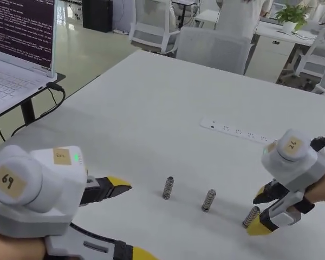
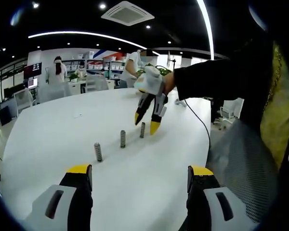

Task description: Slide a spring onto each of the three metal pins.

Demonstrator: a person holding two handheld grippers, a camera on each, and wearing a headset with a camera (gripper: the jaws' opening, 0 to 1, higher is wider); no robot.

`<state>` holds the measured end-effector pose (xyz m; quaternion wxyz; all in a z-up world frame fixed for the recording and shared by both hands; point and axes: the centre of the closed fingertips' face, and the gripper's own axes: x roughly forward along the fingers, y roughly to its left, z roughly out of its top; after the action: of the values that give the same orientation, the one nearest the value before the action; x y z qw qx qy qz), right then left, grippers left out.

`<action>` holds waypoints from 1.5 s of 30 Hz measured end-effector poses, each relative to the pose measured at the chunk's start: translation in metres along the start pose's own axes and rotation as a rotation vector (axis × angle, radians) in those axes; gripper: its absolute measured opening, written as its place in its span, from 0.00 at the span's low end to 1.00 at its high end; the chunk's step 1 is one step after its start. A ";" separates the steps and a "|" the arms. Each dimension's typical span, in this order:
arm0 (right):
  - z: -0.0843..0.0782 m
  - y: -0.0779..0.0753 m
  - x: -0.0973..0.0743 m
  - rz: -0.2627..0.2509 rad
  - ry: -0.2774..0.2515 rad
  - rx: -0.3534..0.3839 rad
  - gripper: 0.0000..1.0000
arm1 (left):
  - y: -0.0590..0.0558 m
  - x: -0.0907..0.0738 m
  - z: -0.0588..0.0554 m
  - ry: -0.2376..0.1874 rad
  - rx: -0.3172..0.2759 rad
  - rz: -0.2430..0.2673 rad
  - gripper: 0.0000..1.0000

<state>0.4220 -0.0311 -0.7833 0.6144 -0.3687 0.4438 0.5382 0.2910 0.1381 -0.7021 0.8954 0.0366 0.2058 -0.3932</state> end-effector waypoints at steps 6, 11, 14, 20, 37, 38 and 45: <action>0.001 0.008 -0.008 -0.014 -0.081 0.044 0.52 | 0.000 0.001 0.001 0.001 -0.001 -0.002 0.78; -0.001 0.016 -0.015 -0.037 -0.131 0.071 0.56 | 0.000 0.001 0.000 0.001 -0.004 -0.002 0.78; 0.000 0.022 -0.021 -0.056 -0.165 0.086 0.58 | 0.001 0.000 0.001 -0.001 -0.008 0.000 0.79; 0.008 0.030 -0.042 -0.118 -0.296 0.127 0.63 | 0.003 -0.001 0.004 -0.010 -0.010 0.007 0.79; 0.003 0.063 -0.094 -0.275 -0.530 0.209 0.69 | 0.006 -0.005 0.009 -0.035 -0.012 0.029 0.81; 0.002 0.064 -0.095 -0.280 -0.538 0.211 0.68 | 0.006 -0.005 0.009 -0.036 -0.014 0.030 0.81; 0.001 0.078 -0.106 -0.331 -0.626 0.241 0.70 | 0.007 -0.008 0.009 -0.044 -0.024 0.041 0.81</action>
<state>0.3418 -0.0540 -0.6812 0.8379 -0.1783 0.2291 0.4622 0.2941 0.1466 -0.6911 0.9079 0.0215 0.1900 -0.3732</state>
